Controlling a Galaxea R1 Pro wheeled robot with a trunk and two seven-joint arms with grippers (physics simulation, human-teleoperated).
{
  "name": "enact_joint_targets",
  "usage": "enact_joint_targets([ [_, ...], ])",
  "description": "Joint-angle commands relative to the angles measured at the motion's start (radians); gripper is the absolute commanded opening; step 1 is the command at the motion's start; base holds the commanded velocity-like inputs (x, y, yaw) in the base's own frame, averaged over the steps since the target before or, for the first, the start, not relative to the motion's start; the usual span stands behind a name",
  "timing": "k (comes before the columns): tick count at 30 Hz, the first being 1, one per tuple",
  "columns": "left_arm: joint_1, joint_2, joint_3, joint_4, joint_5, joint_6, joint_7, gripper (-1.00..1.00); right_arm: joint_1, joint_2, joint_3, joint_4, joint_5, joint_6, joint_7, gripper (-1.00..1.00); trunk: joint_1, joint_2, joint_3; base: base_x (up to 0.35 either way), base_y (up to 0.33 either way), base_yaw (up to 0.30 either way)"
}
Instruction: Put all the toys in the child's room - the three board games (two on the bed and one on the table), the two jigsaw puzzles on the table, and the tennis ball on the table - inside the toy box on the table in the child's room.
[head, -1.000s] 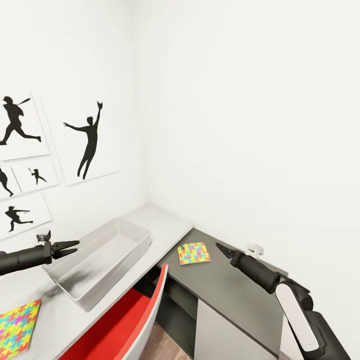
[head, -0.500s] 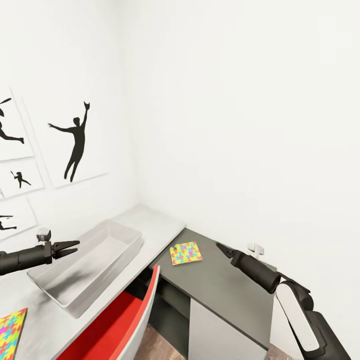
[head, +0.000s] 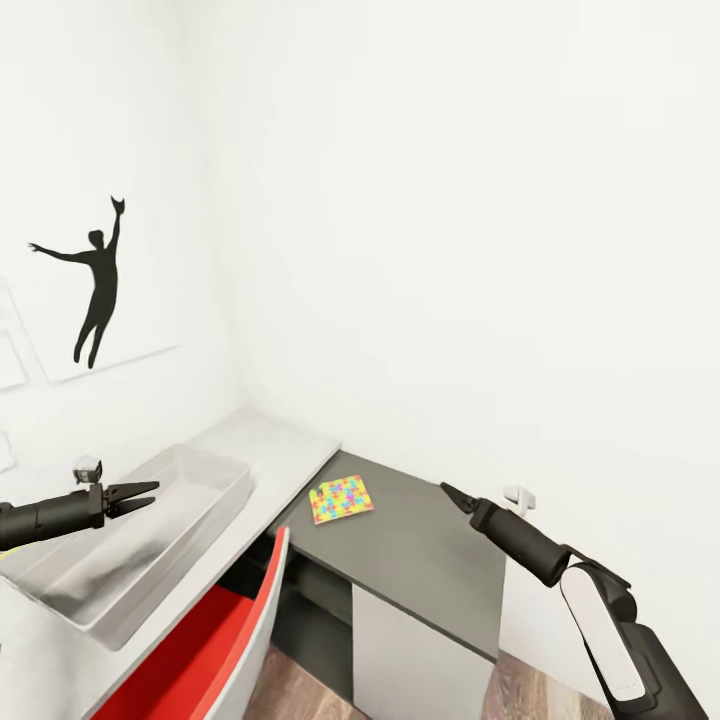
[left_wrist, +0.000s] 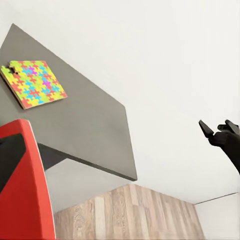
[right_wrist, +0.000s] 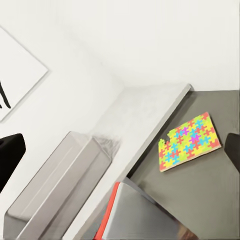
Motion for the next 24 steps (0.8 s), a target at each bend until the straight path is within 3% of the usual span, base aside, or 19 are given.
enact_joint_targets([
  [1,0.0,0.0,0.001,0.0,0.0,0.01,-0.004,1.0,-0.001,0.0,-0.002,0.001,-0.005,0.007,0.002,1.0,0.0,-0.001,-0.001,-0.004,0.0,-0.27],
  [24,0.001,0.0,0.001,0.0,-0.001,0.01,-0.004,1.0,-0.001,0.001,-0.001,0.003,-0.005,0.006,0.003,1.0,0.0,-0.001,0.006,0.0,0.0,-0.278],
])
